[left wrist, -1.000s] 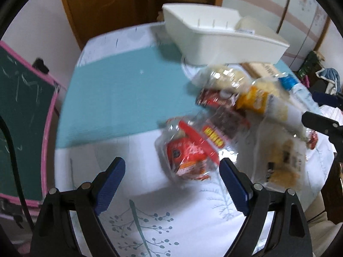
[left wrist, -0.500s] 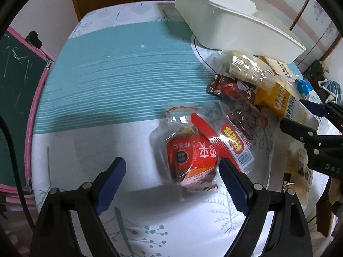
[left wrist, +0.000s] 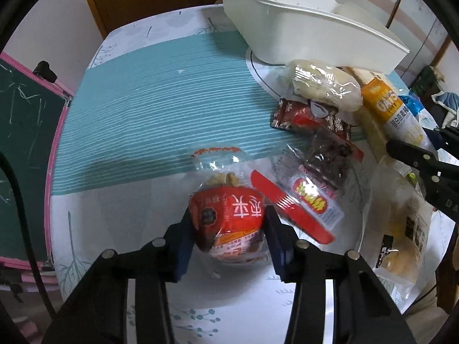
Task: Organize snacks
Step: 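Grasp the red round bread bag with left tool while right tool grasps orange OATS bar, then carry both snacks over the white tray and release them inside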
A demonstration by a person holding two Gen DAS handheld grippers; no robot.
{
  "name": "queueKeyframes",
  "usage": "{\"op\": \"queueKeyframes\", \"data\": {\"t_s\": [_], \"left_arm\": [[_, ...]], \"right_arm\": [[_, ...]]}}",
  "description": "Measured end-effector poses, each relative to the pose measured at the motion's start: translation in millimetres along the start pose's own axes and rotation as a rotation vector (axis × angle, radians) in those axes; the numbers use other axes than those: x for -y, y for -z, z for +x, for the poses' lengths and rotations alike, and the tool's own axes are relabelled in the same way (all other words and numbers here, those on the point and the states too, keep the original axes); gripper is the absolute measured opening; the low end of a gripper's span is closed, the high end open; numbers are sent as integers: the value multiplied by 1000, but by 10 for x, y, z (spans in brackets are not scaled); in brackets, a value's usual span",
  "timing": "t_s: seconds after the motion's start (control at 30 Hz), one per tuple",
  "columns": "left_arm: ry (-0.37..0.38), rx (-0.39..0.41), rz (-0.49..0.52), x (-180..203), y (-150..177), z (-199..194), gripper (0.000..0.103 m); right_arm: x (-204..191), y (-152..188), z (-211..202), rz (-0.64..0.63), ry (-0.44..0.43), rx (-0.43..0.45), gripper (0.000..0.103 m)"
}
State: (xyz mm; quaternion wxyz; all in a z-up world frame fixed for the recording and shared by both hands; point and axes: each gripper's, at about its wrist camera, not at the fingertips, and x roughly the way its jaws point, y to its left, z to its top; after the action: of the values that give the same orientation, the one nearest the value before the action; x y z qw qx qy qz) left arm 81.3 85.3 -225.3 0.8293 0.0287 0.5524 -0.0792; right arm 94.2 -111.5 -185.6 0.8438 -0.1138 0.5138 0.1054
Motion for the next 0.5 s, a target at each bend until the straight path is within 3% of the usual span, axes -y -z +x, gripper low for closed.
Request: {"op": "queueKeyframes", "data": {"t_s": [0.2,0.5], "left_arm": [[-11,12,-32,-20,46,-106,44],[77,94,-61,52,-59,-626,44]], "right_arm": [[40,28,-133,33,-43,31,39],[231,20,-586,131,-122,129,39]]}}
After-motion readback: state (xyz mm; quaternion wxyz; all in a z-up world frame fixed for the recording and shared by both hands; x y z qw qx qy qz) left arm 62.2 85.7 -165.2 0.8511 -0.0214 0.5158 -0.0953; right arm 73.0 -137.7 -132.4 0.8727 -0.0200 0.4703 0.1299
